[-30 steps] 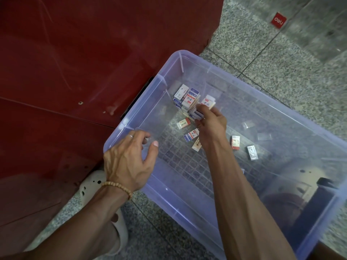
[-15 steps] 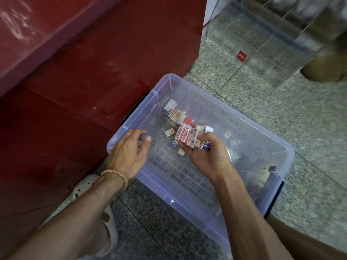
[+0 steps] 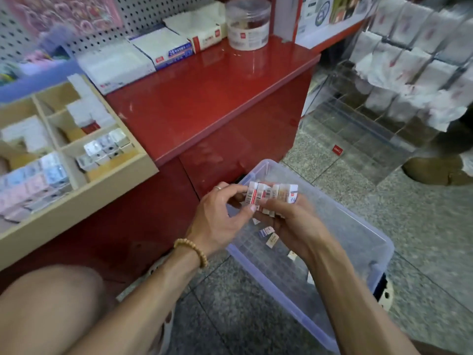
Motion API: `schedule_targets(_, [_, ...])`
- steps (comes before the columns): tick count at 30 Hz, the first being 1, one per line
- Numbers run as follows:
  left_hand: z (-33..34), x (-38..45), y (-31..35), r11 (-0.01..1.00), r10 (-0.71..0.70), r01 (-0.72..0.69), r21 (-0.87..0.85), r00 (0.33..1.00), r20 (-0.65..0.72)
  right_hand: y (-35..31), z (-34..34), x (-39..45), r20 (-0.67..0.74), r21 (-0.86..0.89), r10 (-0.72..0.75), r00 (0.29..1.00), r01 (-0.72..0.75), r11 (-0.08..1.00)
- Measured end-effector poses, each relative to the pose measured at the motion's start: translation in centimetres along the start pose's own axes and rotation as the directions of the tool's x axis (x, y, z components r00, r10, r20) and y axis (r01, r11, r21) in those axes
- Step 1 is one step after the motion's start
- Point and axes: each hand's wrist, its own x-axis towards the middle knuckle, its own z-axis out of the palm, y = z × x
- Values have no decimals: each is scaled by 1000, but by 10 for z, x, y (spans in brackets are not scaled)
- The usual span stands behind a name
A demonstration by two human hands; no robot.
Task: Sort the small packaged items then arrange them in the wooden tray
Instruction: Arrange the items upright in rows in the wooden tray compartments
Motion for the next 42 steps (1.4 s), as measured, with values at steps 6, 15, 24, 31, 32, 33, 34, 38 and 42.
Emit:
schedule_targets(6, [-55,-22,19,999,35,-36,-11,994,-104,-12,64,-16,-11,-135,-64,998,62,989])
schedule_targets(15, [-132,-38,27,989,-34,-3,-147,967,-253,-21,144,-22,46,-313,-169,984,175,933])
schedule_targets(24, [-194,-38,19,888,-139,25,-459,966,-217,-20,197,-12,106,-305,-247,963,268,914])
schedule_targets(31, [-224,-25,4,892,-225,75,-446,929,-293,-16,224,3,126,-430,-205,971,239,871])
schedule_targets(32, [-232,-21,1,903,-239,97,-417,922,-304,-16,226,5,104,-424,-197,975,223,878])
schedule_targets(33, [-240,-16,-2,918,-256,130,-374,915,-311,-16,228,8,76,-398,-190,979,205,894])
schedule_targets(34, [-249,-11,-5,941,-258,163,-296,913,-317,-17,229,10,45,-352,-181,983,185,917])
schedule_targets(38, [-279,14,-13,961,-162,226,159,927,-340,-24,227,20,-40,-151,-78,996,71,986])
schedule_targets(42, [-285,38,-19,871,-93,221,440,951,-294,-26,223,27,-39,94,21,999,-18,995])
